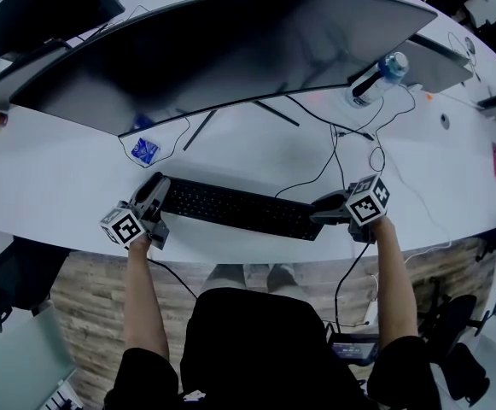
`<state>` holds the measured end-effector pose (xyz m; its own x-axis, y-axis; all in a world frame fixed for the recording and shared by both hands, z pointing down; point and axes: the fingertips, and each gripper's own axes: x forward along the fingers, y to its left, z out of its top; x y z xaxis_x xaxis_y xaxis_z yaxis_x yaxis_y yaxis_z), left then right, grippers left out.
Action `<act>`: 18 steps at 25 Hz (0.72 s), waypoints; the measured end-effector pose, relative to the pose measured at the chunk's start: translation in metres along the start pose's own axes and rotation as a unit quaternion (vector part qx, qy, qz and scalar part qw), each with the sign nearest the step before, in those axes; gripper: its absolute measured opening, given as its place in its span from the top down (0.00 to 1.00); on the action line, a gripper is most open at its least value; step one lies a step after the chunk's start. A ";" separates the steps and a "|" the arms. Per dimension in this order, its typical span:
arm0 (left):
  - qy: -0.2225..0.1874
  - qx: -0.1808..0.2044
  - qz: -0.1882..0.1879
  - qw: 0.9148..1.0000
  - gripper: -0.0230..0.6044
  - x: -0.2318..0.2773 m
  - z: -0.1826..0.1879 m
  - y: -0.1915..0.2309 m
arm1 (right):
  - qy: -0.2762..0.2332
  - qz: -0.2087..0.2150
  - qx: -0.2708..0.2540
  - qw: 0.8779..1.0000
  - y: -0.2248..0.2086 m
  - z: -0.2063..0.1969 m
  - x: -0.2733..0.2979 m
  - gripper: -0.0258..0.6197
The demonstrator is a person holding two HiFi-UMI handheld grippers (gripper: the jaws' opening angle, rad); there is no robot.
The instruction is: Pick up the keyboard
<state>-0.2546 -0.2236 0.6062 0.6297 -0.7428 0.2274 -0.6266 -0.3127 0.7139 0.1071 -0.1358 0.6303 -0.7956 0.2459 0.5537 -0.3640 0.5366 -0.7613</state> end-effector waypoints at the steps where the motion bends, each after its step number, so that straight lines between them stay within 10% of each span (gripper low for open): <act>1: 0.001 0.002 0.001 1.000 0.67 0.001 0.000 0.001 | 0.013 0.006 0.003 1.000 0.000 -0.001 0.002 0.75; 14: 0.004 0.018 0.016 1.000 0.74 0.006 0.006 0.009 | 0.235 0.112 0.043 0.965 0.023 -0.036 0.032 0.75; 18: 0.025 0.024 0.012 0.999 0.76 0.012 -0.003 0.006 | 0.206 0.129 0.048 0.969 0.028 -0.021 0.049 0.77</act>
<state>-0.2500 -0.2327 0.6150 0.6360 -0.7198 0.2782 -0.6621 -0.3238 0.6759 0.0684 -0.0914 0.6431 -0.6131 0.6734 0.4132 -0.2382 0.3412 -0.9093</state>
